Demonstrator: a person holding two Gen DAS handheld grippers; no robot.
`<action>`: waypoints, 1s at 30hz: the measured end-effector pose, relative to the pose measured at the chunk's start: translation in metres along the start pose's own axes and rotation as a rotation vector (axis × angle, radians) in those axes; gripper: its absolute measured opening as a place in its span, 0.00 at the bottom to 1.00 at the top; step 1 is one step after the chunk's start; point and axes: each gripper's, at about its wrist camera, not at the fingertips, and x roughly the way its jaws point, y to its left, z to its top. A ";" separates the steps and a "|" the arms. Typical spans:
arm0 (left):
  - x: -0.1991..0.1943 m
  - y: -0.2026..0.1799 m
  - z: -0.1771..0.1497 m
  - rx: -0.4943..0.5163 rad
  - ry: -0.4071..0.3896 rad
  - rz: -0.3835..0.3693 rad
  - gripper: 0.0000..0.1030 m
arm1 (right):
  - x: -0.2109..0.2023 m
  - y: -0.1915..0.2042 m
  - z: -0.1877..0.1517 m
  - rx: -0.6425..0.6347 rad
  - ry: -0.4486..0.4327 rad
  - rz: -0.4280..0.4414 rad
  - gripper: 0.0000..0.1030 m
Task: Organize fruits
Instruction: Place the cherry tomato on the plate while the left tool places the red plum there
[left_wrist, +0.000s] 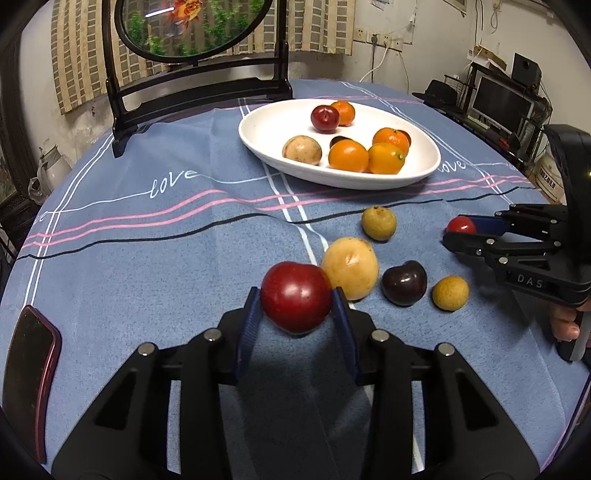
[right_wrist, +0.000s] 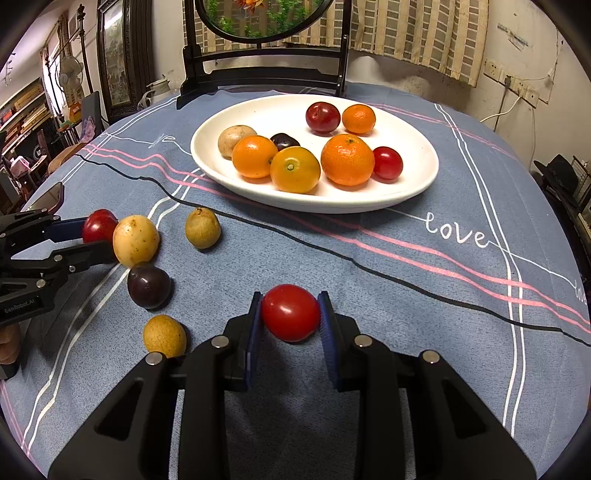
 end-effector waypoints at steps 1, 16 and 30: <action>-0.001 0.000 0.000 -0.002 -0.004 -0.002 0.38 | -0.001 -0.001 0.000 0.001 -0.001 -0.002 0.28; -0.017 0.004 0.021 -0.106 -0.067 -0.169 0.38 | -0.026 -0.013 0.010 0.057 -0.123 0.047 0.28; 0.059 -0.004 0.150 -0.097 -0.069 -0.092 0.38 | 0.015 -0.069 0.090 0.241 -0.291 0.026 0.29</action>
